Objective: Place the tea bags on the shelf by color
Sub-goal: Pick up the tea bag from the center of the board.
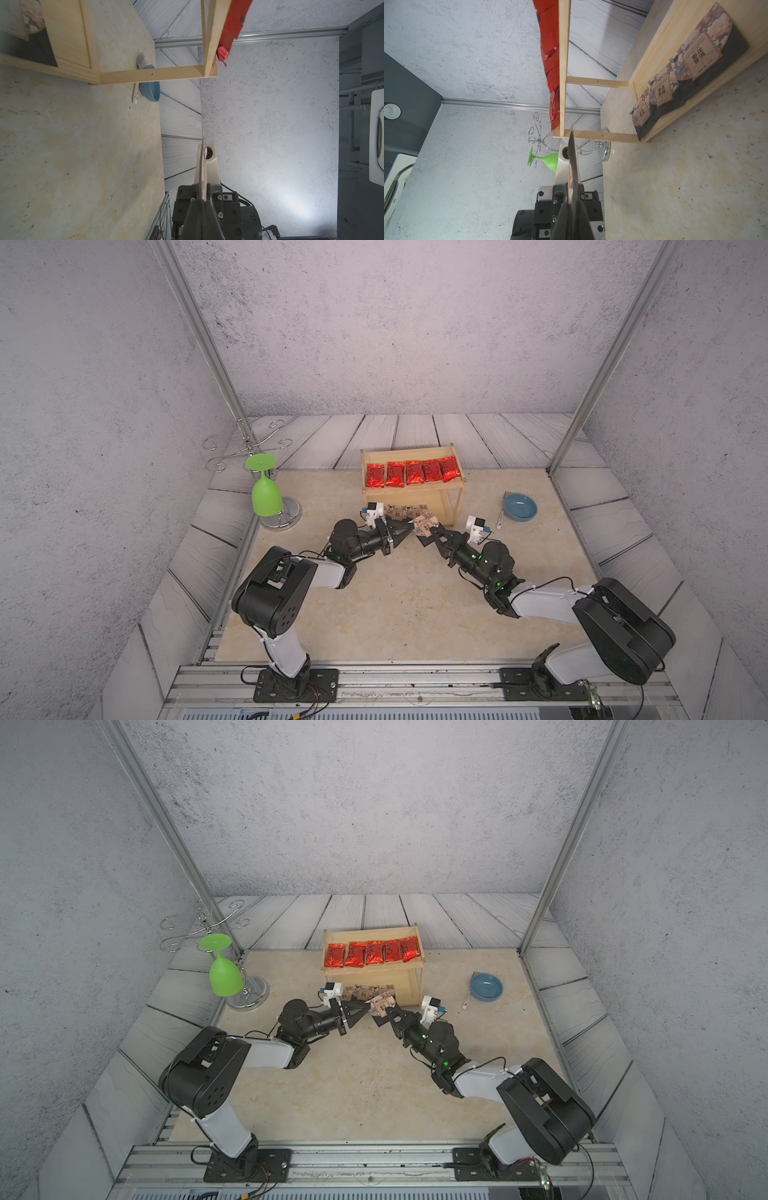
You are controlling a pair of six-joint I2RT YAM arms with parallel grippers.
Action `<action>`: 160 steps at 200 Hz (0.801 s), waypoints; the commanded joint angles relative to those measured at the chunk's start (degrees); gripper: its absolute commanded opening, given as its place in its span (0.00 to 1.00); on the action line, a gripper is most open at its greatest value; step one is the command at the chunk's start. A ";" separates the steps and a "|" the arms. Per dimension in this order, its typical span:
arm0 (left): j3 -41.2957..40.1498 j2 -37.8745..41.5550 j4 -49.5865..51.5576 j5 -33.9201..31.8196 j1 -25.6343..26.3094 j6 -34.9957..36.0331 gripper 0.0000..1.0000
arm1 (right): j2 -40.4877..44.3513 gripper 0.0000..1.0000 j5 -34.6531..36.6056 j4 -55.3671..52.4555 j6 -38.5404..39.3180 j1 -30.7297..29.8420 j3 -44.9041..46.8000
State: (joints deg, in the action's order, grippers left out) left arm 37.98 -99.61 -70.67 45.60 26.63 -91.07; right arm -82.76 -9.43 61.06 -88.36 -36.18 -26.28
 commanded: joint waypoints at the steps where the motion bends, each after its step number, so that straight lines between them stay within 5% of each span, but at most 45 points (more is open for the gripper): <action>1: 0.73 0.53 2.25 1.04 -0.49 1.42 0.00 | 1.48 0.00 -1.29 -1.40 -2.41 0.15 0.45; 11: 1.14 1.23 4.75 1.56 -0.49 2.53 0.02 | 1.72 0.00 -1.12 -2.67 -1.60 0.15 0.37; 48: 2.52 6.14 18.97 3.54 -1.38 10.31 0.53 | 2.39 0.00 0.77 -7.60 4.92 1.18 0.20; 67: 4.04 10.37 32.13 4.55 -2.58 17.72 0.66 | 1.06 0.00 1.13 -8.41 8.85 2.55 -0.46; 112: 6.84 19.93 57.71 4.42 -4.42 33.94 0.68 | -8.44 0.00 2.28 -1.63 13.87 6.08 -4.00; 160: 6.98 22.62 66.35 6.55 -7.14 39.57 0.67 | -23.03 0.00 2.58 11.65 14.31 9.87 -10.62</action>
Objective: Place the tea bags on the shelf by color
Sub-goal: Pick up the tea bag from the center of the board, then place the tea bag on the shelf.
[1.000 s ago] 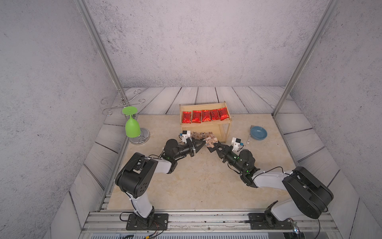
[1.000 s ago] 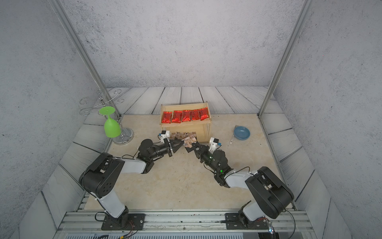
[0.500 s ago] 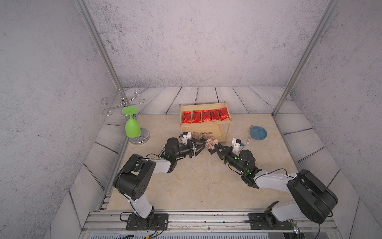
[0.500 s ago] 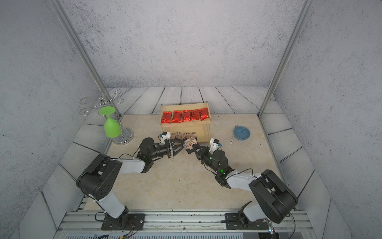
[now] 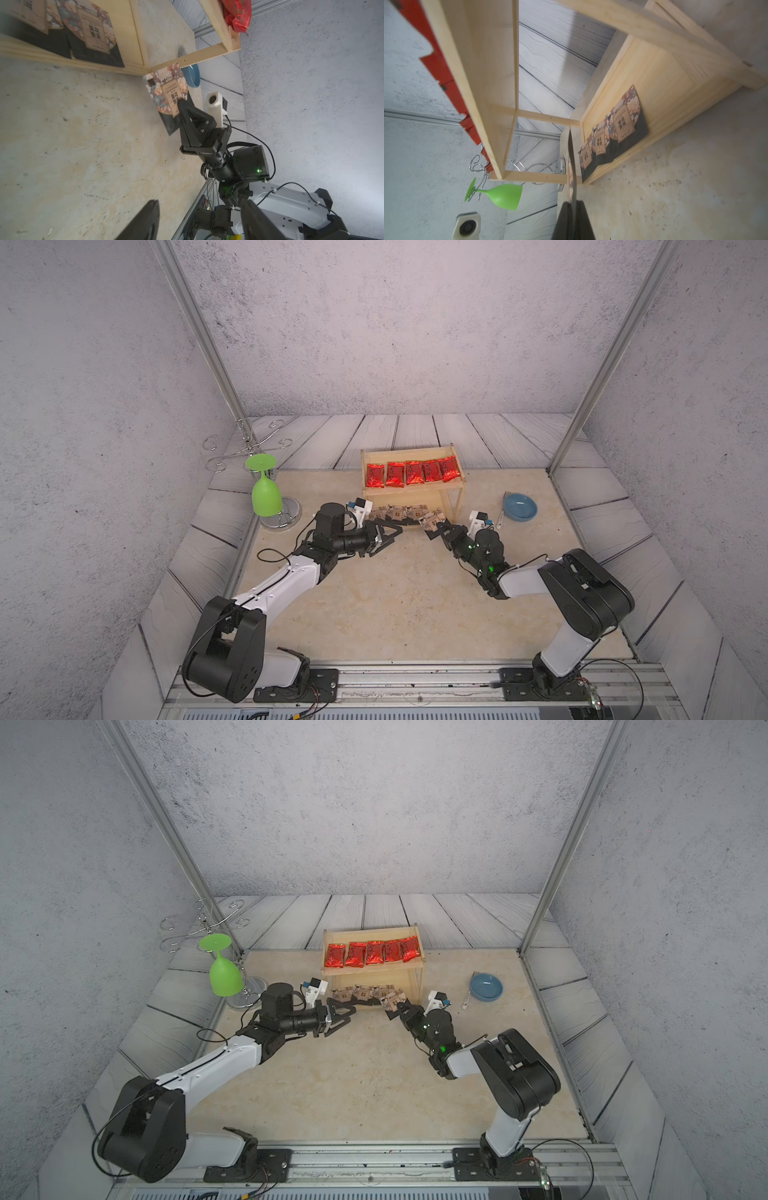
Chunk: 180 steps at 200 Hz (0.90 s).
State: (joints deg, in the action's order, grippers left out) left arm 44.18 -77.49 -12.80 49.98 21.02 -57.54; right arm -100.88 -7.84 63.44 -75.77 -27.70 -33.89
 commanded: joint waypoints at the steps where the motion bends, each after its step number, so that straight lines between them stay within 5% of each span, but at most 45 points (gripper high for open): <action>1: 0.75 0.46 8.57 2.21 -1.60 6.13 0.67 | -5.19 0.00 0.98 9.52 1.70 1.49 -3.11; 45: -0.05 0.68 10.34 4.10 -3.61 8.03 0.67 | -13.54 0.00 1.98 13.21 1.59 2.93 -8.29; 180: -1.45 2.13 10.51 6.45 -7.30 8.32 0.66 | -21.05 0.00 3.35 9.75 3.17 5.33 -16.26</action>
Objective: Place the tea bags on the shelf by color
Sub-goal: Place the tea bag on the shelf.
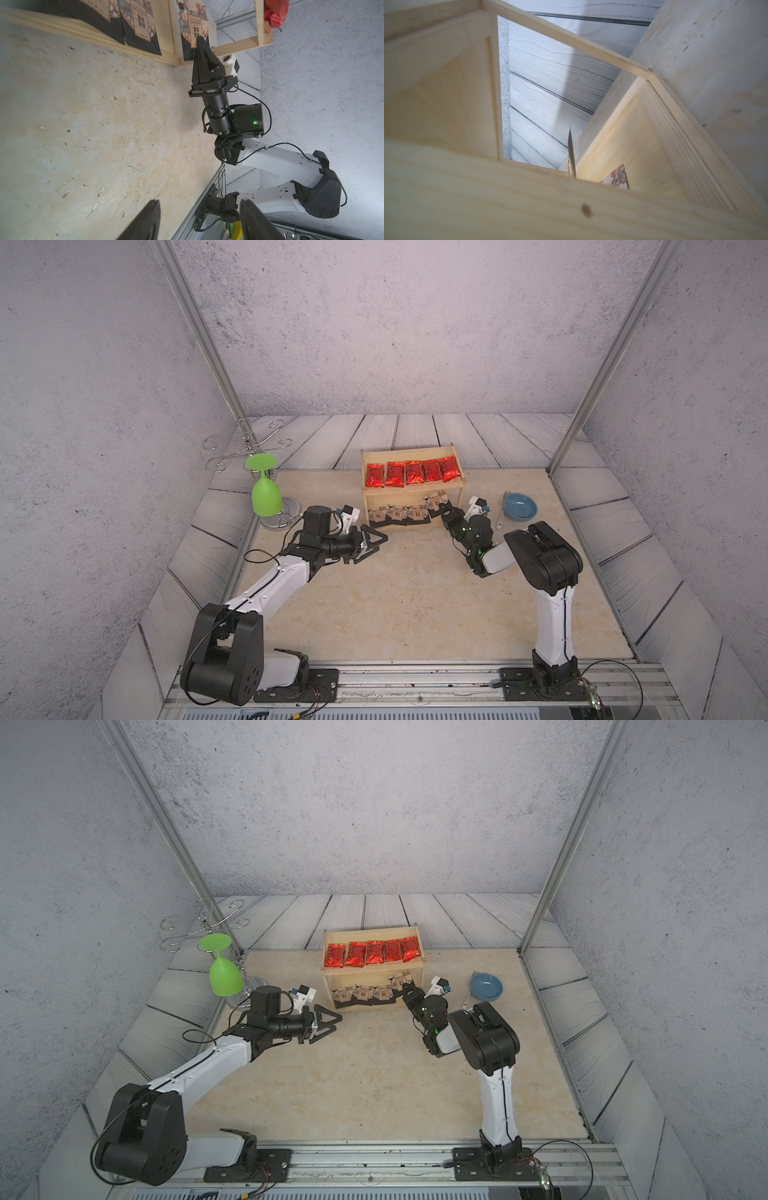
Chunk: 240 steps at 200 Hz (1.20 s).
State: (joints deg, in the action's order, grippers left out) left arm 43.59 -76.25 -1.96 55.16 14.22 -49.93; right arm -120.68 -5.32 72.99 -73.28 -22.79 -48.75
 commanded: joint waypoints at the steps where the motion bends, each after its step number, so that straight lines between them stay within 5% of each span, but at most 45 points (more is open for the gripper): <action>1: -0.82 0.90 -0.33 1.27 -0.51 0.71 0.66 | -1.28 0.00 0.84 0.17 0.68 0.39 -1.41; 240: -1.65 0.22 -2.31 2.07 -0.95 -0.69 0.66 | -6.11 0.00 3.65 -6.35 -3.96 0.67 -6.09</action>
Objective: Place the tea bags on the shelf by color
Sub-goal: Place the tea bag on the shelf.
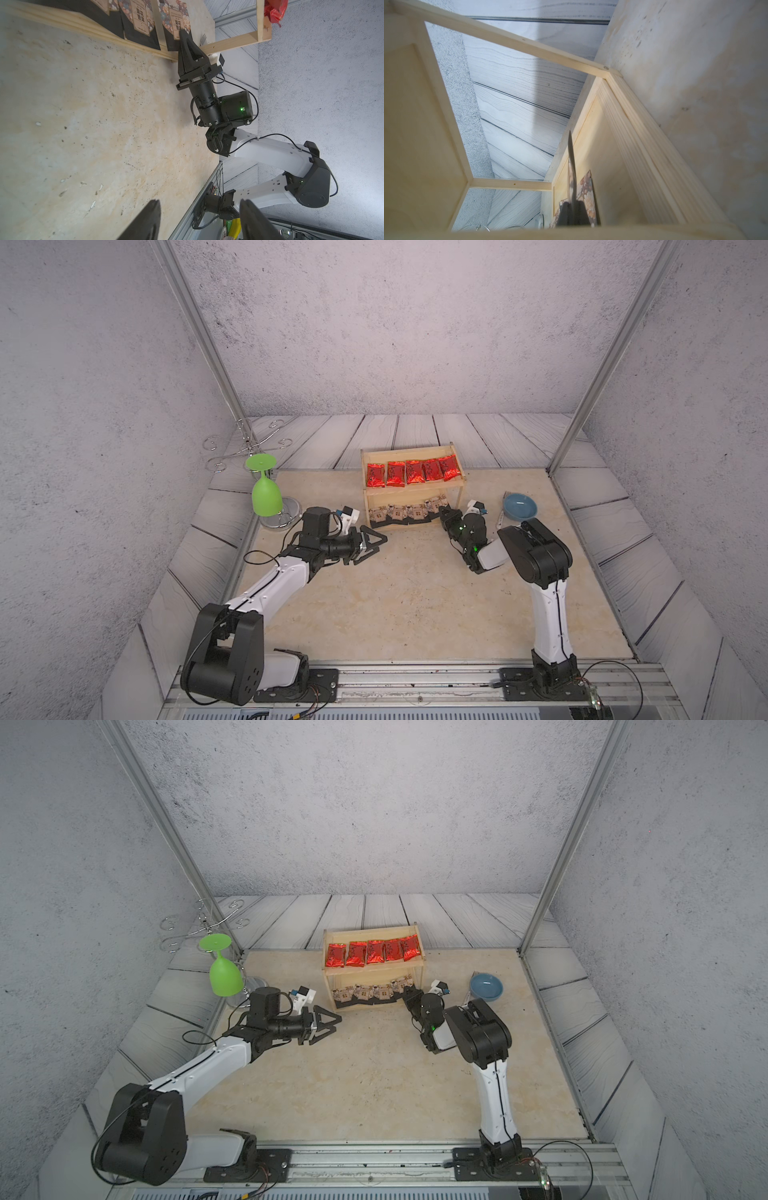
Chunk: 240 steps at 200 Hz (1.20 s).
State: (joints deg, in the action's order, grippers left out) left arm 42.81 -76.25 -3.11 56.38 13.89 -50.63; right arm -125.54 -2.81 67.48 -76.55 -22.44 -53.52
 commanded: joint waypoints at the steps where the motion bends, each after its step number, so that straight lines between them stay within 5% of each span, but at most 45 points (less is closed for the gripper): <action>1: -0.83 0.22 -1.13 0.88 -0.62 0.01 0.66 | -1.32 0.00 1.14 -0.85 -0.69 0.30 -1.33; 71: -0.97 0.05 -1.77 1.10 -0.92 -0.50 0.66 | -2.53 0.01 1.22 -2.65 -1.58 0.32 -3.08; 189: -2.18 0.24 -5.67 1.87 -1.89 -3.05 0.66 | 1.28 0.32 0.55 -8.74 -0.56 0.28 -3.17; 240: -2.90 -0.46 -8.73 2.65 -2.04 -5.20 0.66 | 3.75 0.37 0.17 -12.38 -0.34 -0.02 -3.26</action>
State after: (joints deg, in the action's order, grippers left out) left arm 40.66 -76.25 -9.06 57.45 12.49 -54.74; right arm -124.46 -2.85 57.69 -77.69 -22.44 -56.29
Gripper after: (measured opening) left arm 0.658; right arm 0.359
